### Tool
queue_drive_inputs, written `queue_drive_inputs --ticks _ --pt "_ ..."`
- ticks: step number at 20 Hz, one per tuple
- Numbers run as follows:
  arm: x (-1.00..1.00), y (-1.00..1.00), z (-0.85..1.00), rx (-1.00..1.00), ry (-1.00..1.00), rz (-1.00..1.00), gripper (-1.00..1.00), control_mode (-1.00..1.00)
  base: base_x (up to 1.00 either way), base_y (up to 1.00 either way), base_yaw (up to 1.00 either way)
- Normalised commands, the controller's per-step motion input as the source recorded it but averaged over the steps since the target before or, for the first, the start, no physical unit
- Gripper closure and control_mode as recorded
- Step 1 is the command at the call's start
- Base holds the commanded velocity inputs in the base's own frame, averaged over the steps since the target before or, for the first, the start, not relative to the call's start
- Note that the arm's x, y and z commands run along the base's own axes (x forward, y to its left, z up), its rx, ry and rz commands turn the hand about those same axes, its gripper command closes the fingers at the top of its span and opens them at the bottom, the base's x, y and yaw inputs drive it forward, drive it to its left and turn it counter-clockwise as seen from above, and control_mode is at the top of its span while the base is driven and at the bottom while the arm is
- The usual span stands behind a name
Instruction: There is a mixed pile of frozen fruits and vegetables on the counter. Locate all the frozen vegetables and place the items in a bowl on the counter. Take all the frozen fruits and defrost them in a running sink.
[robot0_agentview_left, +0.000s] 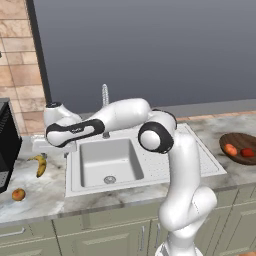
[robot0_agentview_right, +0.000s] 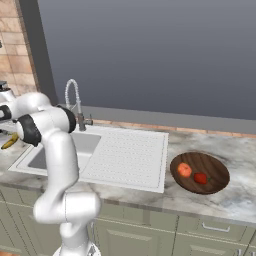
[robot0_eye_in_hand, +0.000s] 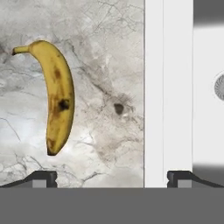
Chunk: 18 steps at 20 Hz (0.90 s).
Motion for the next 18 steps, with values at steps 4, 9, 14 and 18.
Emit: queue_drive_inputs --ticks 4,9,14,18 --pt "0.19 0.28 -0.13 0.00 0.01 -0.01 -1.00 -1.00 0.00 0.00 0.00" --pt "0.18 0.28 -0.15 -0.02 0.05 -0.01 -1.00 -1.00 0.00 0.00 0.00" --pt "0.15 0.22 -0.17 -0.04 0.04 -0.02 -1.00 -1.00 0.00 0.00 0.00" --pt "0.14 0.16 -0.16 -0.05 0.03 -0.02 -1.00 -1.00 0.00 0.00 0.00"
